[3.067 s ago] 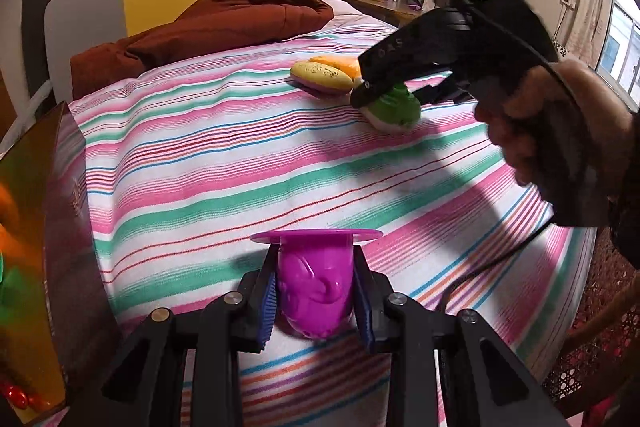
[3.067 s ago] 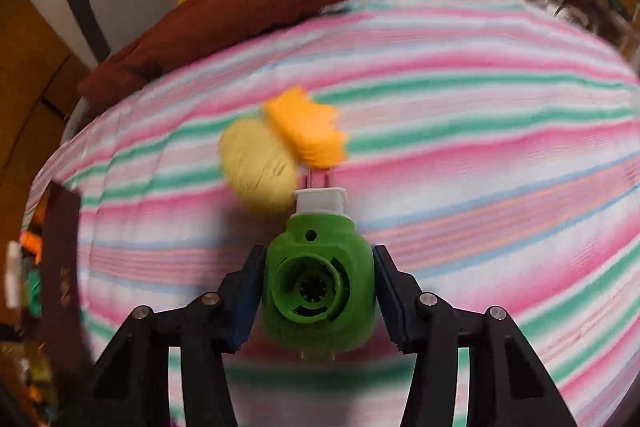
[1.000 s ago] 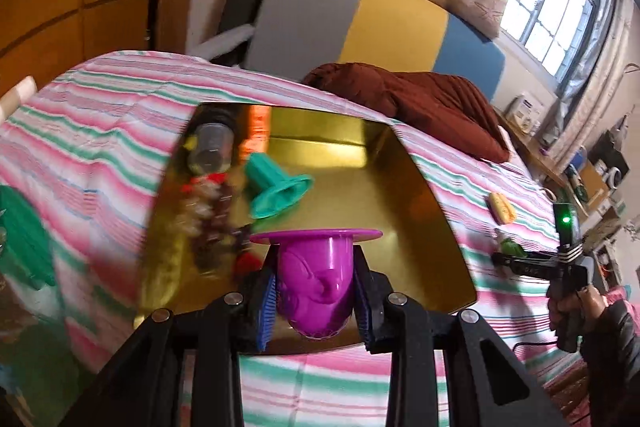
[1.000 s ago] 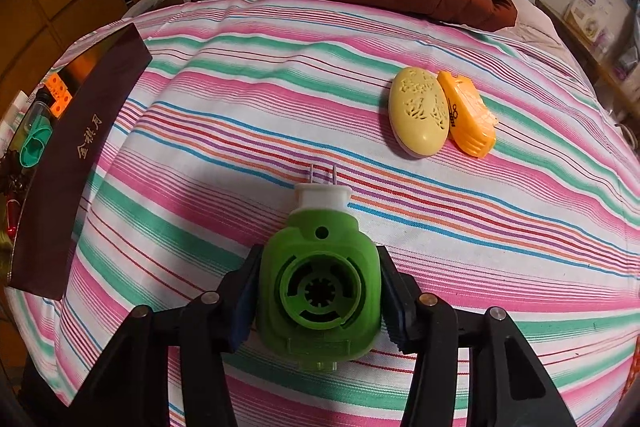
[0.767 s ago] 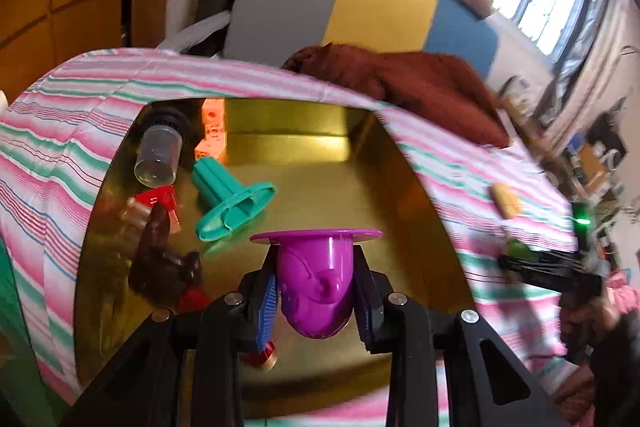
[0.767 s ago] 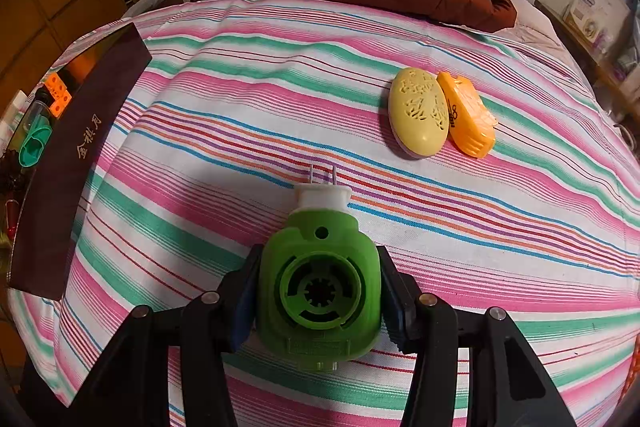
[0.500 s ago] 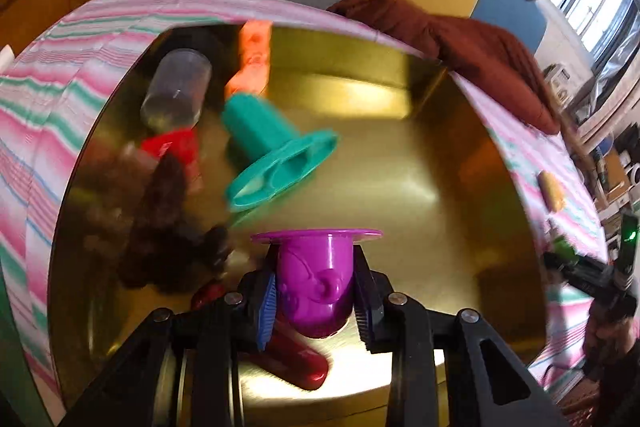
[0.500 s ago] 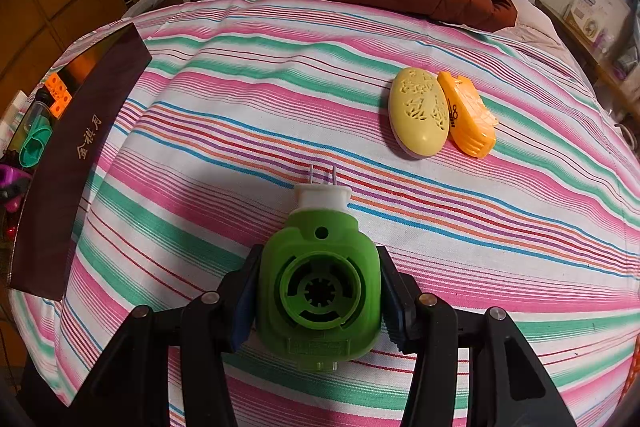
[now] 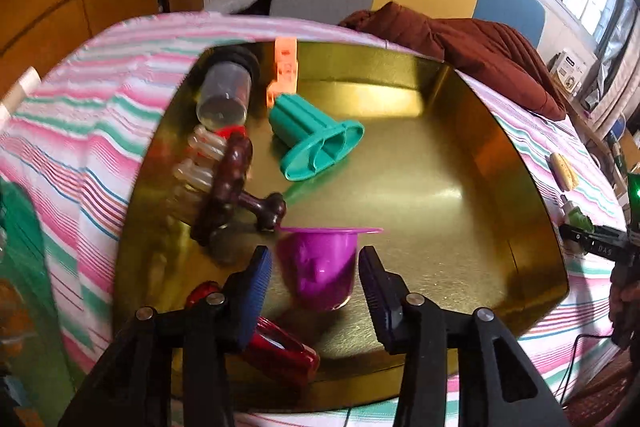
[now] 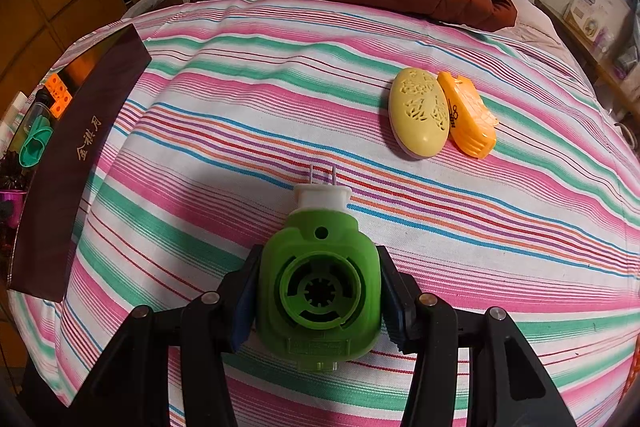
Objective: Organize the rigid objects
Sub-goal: 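Lower the magenta cup into the gold tray and open the left gripper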
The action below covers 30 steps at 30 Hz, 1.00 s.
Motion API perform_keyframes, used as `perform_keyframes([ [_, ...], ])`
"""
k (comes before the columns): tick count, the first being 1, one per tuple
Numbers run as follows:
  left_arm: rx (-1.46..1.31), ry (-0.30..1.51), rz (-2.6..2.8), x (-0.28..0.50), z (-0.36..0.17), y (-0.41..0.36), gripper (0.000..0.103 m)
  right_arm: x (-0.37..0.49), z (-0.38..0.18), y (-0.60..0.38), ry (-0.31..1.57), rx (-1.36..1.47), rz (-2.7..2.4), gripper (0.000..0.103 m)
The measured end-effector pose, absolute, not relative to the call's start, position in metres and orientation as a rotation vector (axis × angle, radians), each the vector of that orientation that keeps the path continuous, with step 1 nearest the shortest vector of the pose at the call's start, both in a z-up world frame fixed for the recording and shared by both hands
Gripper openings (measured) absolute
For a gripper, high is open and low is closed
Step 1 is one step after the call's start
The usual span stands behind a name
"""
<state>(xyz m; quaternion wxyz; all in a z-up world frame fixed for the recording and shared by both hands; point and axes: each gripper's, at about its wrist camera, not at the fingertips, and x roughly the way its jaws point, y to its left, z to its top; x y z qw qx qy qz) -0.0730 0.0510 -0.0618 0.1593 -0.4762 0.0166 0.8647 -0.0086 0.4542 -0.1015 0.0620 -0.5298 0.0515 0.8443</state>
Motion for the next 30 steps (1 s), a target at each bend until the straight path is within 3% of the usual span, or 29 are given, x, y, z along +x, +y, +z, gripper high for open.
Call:
perform_keyframes([
  [12,-1.180,0.111,2.559,-0.039,-0.034,0.042,0.045,-0.007,-0.101,0.451,0.161,-1.573,2.536,0.053],
  [30,-1.114,0.135,2.573,-0.022,-0.021,0.032,0.045,0.000,-0.092,0.420,0.376,-1.519,2.471,0.052],
])
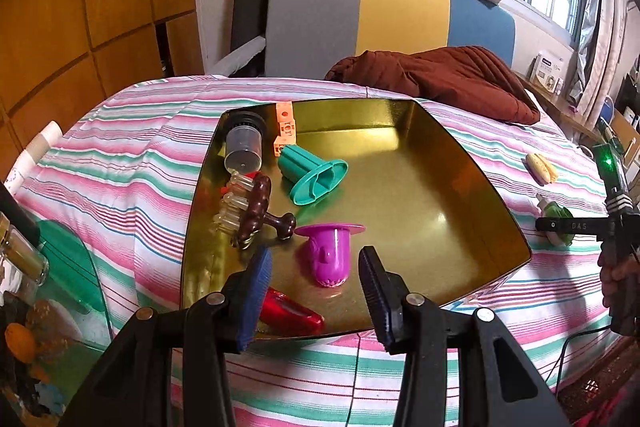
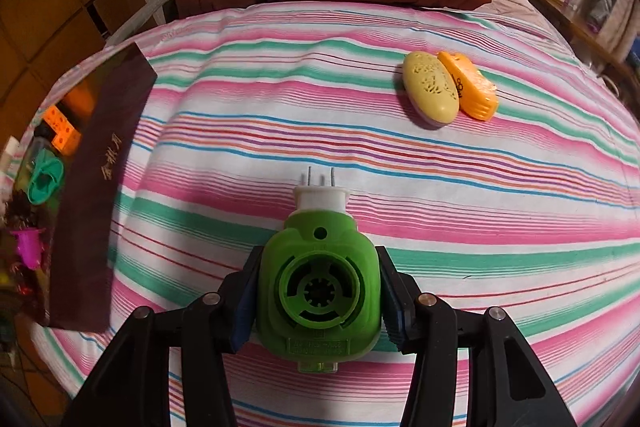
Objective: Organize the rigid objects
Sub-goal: 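Lower the magenta cup into the gold tray and open the left gripper, then carry the green bottle into the gold tray and open the right gripper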
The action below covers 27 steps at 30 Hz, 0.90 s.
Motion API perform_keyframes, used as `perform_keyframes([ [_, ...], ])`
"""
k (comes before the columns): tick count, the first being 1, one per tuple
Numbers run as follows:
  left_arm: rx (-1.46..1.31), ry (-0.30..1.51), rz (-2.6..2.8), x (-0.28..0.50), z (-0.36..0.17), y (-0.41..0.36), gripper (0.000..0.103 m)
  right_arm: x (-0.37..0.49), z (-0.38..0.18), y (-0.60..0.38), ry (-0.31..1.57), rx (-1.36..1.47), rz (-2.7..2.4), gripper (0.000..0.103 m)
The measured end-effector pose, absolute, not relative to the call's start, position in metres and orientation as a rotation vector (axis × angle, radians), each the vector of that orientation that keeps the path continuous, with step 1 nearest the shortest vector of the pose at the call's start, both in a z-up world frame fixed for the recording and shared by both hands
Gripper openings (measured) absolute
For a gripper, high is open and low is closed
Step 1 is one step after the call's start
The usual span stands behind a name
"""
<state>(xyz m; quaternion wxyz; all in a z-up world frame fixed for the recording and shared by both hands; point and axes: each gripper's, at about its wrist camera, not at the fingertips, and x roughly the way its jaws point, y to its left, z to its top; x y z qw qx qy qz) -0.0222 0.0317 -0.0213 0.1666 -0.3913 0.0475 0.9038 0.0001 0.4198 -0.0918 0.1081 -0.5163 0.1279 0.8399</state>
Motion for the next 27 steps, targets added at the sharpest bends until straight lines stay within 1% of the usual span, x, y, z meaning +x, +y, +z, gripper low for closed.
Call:
perform_keyframes([
  [5,-1.107,0.130,2.587,-0.021,-0.020,0.025,0.045,-0.001,-0.068,0.409,0.424,-1.433,2.527,0.052],
  [8,-1.109,0.118,2.597,-0.022,-0.020,0.020,0.045,-0.005,-0.048,0.393,0.413,-1.392,2.593,0.052],
  [14,-1.109,0.116,2.609,-0.023,-0.022,0.014,0.045,-0.016,-0.009,0.338,0.384,-1.331,2.771,0.052],
  [18,-1.104,0.099,2.620,-0.023,-0.021,0.010,0.045,-0.026,0.006,0.291,0.341,-1.346,2.884,0.052],
  [22,-1.090,0.069,2.657,-0.023,-0.017,-0.001,0.045,-0.041,0.001,0.238,0.235,-1.442,2.948,0.052],
  [25,-1.095,0.043,2.683,-0.025,-0.017,-0.013,0.045,-0.054,-0.020,0.209,0.164,-1.544,2.913,0.052],
  [27,-1.110,0.038,2.692,-0.025,-0.019,-0.020,0.045,-0.061,-0.038,0.196,0.163,-1.624,2.873,0.052],
])
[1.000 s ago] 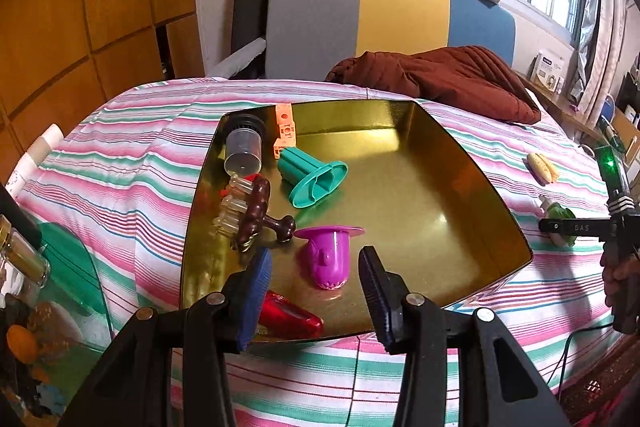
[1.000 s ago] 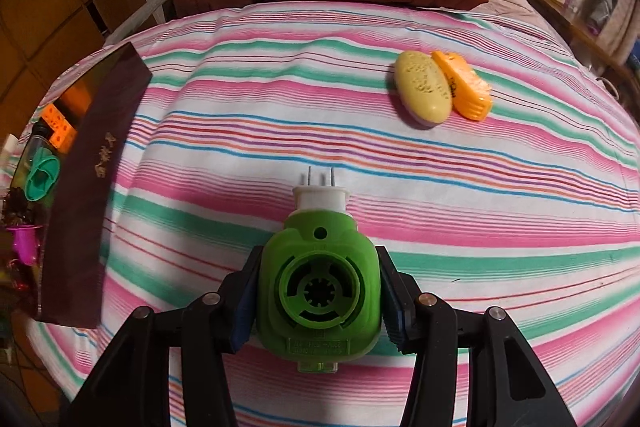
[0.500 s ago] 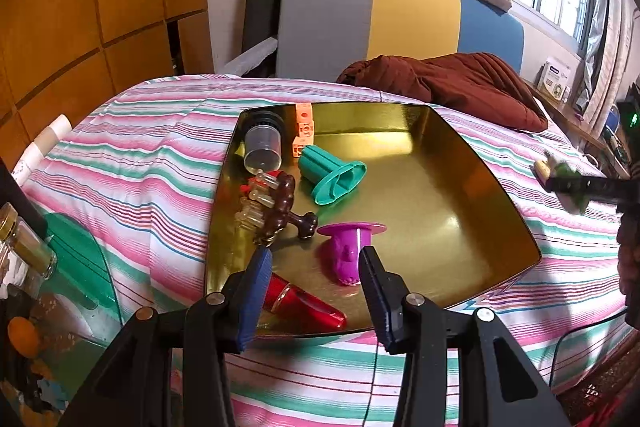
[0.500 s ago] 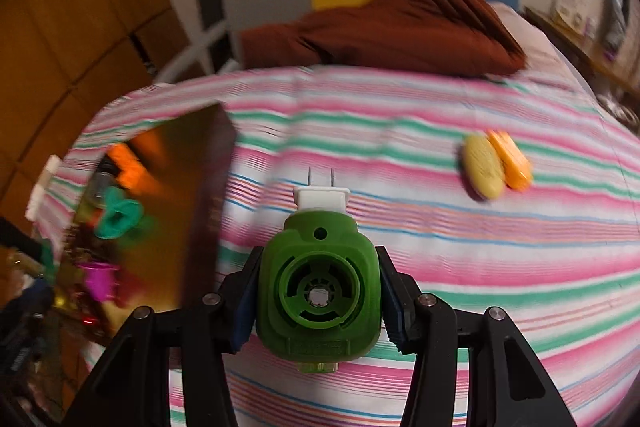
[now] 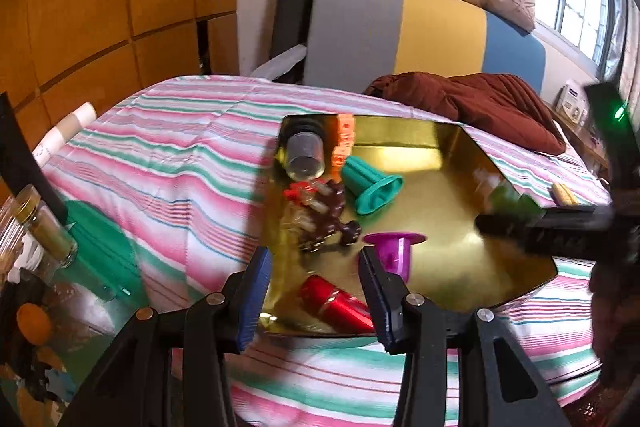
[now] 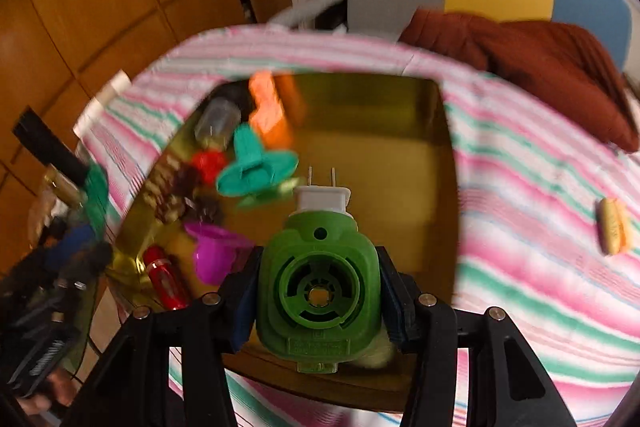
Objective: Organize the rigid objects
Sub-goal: 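Carry the green bottle into the gold tray and open the right gripper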
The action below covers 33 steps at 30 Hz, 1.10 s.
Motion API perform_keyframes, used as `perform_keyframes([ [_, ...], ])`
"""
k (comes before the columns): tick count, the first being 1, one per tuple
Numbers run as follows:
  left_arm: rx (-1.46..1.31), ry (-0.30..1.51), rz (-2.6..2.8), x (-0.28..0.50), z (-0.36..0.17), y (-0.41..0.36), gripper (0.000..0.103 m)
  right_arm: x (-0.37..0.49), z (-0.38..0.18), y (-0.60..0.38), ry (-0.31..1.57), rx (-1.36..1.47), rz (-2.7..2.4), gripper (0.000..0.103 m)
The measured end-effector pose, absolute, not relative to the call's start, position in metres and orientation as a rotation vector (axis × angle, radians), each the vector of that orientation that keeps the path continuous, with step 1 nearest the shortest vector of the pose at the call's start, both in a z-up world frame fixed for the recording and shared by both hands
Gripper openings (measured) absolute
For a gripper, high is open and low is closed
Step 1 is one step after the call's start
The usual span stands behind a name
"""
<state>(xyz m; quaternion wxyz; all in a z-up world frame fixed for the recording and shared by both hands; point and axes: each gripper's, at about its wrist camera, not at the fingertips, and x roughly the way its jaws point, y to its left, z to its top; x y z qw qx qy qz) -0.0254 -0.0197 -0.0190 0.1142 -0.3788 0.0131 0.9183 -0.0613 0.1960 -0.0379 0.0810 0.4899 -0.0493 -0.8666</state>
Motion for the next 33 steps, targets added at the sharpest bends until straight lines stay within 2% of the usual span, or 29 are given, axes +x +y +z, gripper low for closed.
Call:
perform_keyframes([
  [8,-1.163,0.016,2.700,-0.027,-0.029,-0.033,0.045,-0.071,-0.083,0.176,-0.217,1.601,-2.494,0.054],
  [19,-1.167,0.051,2.697,-0.026,-0.029,-0.028,0.045,-0.064,-0.089,0.161,-0.297,1.554,-2.423,0.055],
  [25,-1.137,0.075,2.699,-0.024,-0.021,-0.021,0.045,-0.055,-0.072,0.178,-0.363,1.479,-2.449,0.061],
  [33,-1.117,0.105,2.672,-0.021,-0.014,-0.008,0.045,-0.044,-0.039,0.202,-0.295,1.346,-2.570,0.061],
])
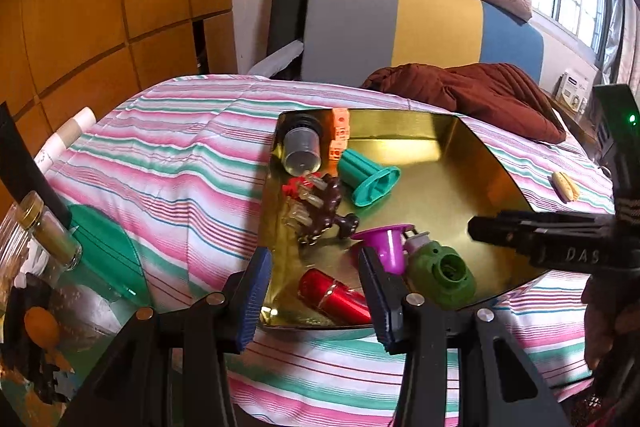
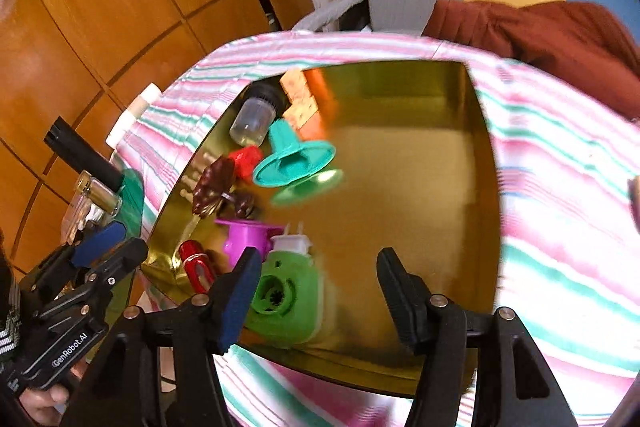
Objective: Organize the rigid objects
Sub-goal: 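Carry the green bottle into the gold tray and open the right gripper, then move both grippers toward the yellow soap and orange clip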
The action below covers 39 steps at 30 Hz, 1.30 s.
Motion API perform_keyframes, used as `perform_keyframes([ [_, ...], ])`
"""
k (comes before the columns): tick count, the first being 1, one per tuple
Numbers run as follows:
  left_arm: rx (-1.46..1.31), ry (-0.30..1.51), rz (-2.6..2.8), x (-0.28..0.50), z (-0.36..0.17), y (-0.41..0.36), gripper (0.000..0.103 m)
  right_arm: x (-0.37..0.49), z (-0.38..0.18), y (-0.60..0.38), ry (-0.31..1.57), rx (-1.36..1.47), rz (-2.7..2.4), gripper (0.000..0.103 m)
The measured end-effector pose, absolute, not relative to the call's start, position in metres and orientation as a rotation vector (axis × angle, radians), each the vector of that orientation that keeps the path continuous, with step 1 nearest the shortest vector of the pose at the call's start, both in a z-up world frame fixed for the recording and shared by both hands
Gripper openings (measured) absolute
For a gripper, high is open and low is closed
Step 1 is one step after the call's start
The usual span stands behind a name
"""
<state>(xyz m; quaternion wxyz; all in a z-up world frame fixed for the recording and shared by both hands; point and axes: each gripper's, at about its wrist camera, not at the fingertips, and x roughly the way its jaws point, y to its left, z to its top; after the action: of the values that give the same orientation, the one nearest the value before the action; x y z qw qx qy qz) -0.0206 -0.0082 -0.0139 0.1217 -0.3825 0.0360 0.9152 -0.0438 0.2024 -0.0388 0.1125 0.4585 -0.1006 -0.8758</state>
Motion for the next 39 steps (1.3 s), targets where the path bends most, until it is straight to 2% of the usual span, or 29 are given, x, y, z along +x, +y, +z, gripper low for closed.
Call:
perform_keyframes([
  [19,-1.018,0.227,2.586,-0.014,0.006,0.046,0.045,-0.015,-0.009,0.380,-0.306,1.407,-2.938,0.062],
  [25,-1.008,0.250,2.560,-0.016,0.010,0.063,0.045,0.004,-0.006,0.460,-0.409,1.410,-3.144,0.062],
  [29,-0.995,0.254,2.523,-0.015,0.014,0.077,0.045,0.026,-0.015,0.524,-0.584,1.392,-3.354,0.062],
  [34,-0.964,0.265,2.470,-0.014,0.023,0.107,0.045,0.063,-0.040,0.589,-1.085,1.450,-3.446,0.062],
  [36,-0.953,0.259,2.439,-0.014,0.026,0.122,0.045,0.072,-0.043,0.604,-1.287,1.392,-3.405,0.062],
  [39,-0.952,0.273,2.383,-0.012,0.026,0.154,0.045,0.071,-0.045,0.609,-1.337,1.402,-3.371,0.062],
])
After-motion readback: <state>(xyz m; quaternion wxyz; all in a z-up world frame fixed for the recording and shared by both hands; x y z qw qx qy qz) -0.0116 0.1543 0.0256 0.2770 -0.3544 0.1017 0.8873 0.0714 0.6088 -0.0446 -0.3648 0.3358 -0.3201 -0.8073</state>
